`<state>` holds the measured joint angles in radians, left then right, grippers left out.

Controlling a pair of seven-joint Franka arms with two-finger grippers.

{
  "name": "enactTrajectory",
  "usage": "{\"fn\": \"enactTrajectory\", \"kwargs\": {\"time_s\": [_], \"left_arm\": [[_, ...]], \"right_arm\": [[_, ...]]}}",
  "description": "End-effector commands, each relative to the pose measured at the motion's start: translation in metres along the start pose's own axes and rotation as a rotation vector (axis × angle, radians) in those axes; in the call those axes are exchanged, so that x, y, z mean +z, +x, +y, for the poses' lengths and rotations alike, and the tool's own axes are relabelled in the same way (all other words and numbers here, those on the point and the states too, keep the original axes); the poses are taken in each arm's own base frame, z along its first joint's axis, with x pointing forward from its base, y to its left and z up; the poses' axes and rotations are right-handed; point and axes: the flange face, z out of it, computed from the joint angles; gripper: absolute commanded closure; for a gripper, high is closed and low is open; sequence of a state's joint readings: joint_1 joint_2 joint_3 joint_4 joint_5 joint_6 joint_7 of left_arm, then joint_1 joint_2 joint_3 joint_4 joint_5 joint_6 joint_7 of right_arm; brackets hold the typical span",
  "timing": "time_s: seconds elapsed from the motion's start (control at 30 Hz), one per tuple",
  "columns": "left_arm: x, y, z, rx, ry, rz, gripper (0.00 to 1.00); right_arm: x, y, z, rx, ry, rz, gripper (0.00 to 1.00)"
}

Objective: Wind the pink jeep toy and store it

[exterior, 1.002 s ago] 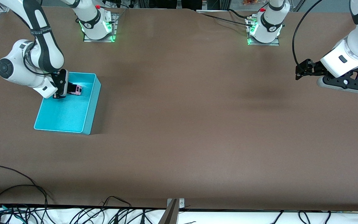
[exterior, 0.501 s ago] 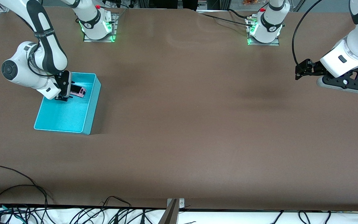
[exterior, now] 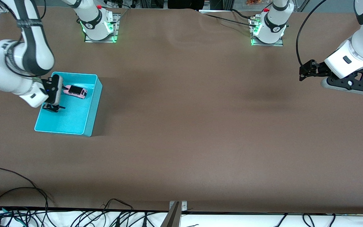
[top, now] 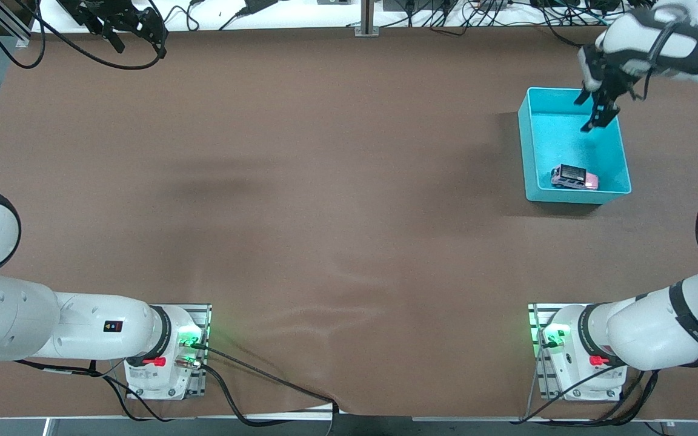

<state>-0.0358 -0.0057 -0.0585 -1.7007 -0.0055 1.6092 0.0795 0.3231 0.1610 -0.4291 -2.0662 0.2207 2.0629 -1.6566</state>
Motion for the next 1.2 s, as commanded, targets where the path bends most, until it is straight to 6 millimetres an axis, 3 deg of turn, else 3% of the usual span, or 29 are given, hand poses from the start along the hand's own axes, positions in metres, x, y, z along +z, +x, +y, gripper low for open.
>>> {"fn": "enactTrajectory", "kwargs": {"time_s": [0.0,0.27,0.47,0.67,0.87,1.07,1.17], "left_arm": [[-0.005,-0.001,0.002,-0.002,0.003,-0.002,0.0],[-0.004,-0.001,0.002,-0.004,-0.008,-0.003,0.0],[-0.004,-0.001,0.003,-0.002,-0.01,-0.004,0.0],[-0.004,-0.001,0.003,-0.002,-0.01,-0.004,0.0],[-0.004,-0.001,0.003,-0.002,-0.01,-0.004,0.0],[-0.005,-0.001,0.003,-0.002,-0.01,-0.003,0.0],[-0.004,-0.001,0.003,-0.002,-0.01,-0.004,0.0]], "right_arm": [[-0.052,0.022,0.012,0.193,0.016,0.025,0.0],[-0.128,0.065,0.016,0.523,-0.002,0.03,0.0],[-0.174,0.079,0.012,0.922,-0.004,0.037,0.0],[-0.216,0.084,0.007,1.152,-0.06,0.021,0.0],[-0.24,0.078,0.003,1.375,-0.151,-0.027,0.0],[-0.247,0.083,0.0,1.376,-0.212,-0.069,0.0],[-0.261,0.079,-0.011,1.38,-0.219,-0.046,0.0]]}}
